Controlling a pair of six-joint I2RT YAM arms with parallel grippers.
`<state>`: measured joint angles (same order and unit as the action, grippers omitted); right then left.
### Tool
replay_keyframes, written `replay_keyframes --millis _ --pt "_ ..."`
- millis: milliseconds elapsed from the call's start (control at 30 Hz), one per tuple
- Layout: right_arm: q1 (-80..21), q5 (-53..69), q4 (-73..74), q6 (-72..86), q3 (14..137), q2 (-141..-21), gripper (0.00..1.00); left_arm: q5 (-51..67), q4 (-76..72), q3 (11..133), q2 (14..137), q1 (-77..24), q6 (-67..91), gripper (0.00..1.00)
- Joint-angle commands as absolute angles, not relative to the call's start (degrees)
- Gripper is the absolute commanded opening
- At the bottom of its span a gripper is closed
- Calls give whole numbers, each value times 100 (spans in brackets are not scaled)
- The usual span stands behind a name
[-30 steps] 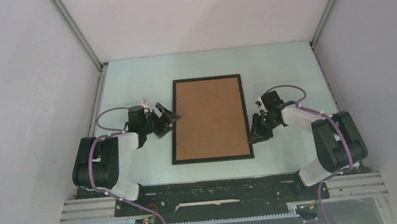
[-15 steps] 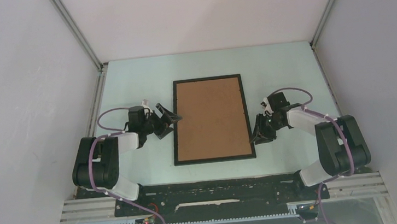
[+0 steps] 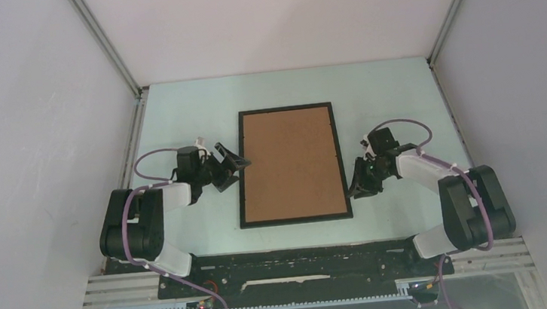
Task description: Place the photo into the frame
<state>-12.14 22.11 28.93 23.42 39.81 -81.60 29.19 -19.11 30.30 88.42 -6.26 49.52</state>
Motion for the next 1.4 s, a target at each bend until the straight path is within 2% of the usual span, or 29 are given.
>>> replay_keyframes --millis 0,667,1367 --pt "-1377 1990 2830 2386 4034 -8323 33 2979 -1818 2909 8833 -615 4895 97" --pt "-1481 1945 2854 2032 4556 -9125 30 3001 -1816 2918 8843 -620 4896 97" --pt "-2529 1316 3371 2209 6053 -10444 30 3292 -2418 2704 8970 -625 5133 98"
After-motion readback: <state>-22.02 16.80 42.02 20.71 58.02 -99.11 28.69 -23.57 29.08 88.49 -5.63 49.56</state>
